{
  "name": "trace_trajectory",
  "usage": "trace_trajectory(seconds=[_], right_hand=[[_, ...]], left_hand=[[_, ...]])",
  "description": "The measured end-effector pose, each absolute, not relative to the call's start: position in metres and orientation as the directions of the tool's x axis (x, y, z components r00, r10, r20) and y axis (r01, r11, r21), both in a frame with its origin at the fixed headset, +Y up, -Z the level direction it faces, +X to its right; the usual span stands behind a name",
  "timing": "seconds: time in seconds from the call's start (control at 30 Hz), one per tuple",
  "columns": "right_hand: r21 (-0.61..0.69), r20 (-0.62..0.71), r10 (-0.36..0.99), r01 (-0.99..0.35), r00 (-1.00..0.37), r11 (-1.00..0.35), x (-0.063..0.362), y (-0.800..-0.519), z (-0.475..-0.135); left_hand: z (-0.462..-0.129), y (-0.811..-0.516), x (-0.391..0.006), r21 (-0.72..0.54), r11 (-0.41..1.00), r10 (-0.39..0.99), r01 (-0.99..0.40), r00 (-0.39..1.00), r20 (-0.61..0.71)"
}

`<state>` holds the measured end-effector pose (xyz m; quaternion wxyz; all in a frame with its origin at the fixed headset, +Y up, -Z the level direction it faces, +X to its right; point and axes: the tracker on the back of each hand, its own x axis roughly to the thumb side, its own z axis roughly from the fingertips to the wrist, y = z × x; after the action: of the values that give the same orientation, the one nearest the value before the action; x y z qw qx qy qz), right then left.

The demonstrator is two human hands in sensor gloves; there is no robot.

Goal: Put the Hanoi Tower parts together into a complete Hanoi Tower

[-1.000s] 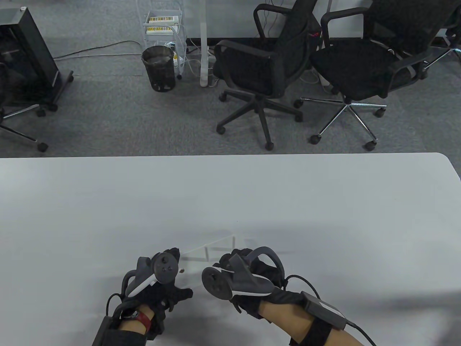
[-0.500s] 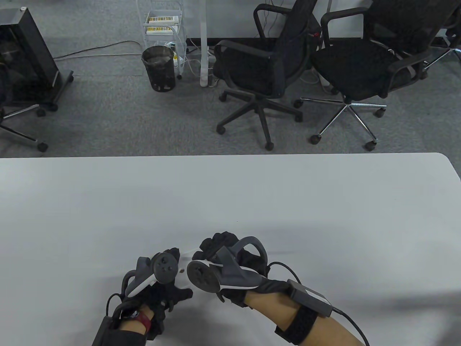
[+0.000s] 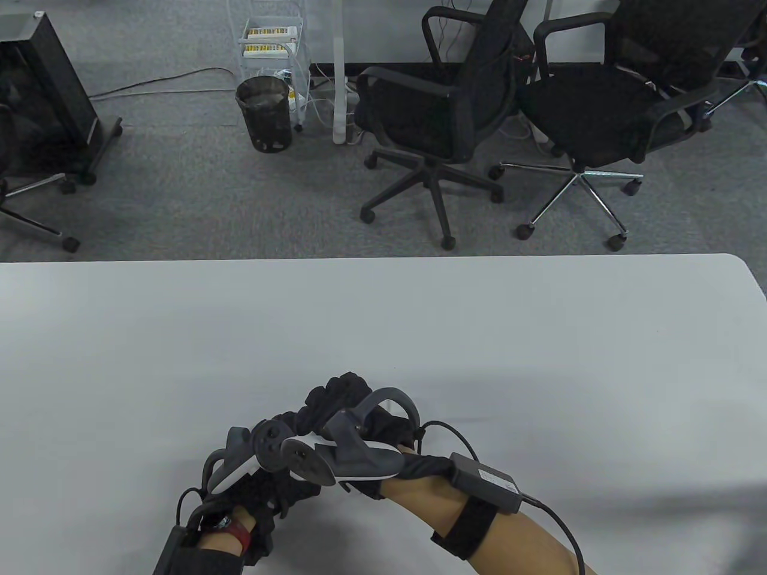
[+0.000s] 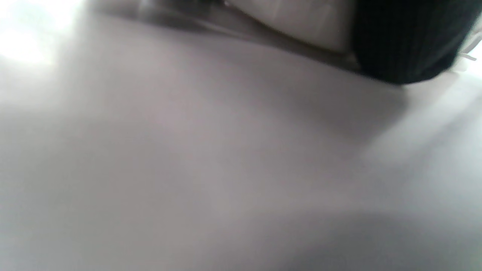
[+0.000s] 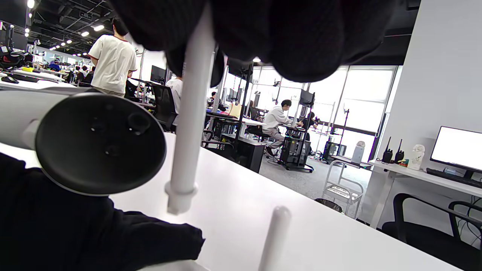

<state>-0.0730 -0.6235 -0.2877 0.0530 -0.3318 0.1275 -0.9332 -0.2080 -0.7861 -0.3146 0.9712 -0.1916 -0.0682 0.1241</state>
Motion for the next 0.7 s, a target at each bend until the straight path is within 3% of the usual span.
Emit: trace_trajectory(seconds=[0.7], right_hand=[[-0.181,0.667,-0.144,0.029,-0.731,-0.983,-0.105,-0.674,-0.311]], left_hand=[[-0.314,-0.787,-0.210,-0.399,0.889,0.279,-0.225,0.957,0.082]])
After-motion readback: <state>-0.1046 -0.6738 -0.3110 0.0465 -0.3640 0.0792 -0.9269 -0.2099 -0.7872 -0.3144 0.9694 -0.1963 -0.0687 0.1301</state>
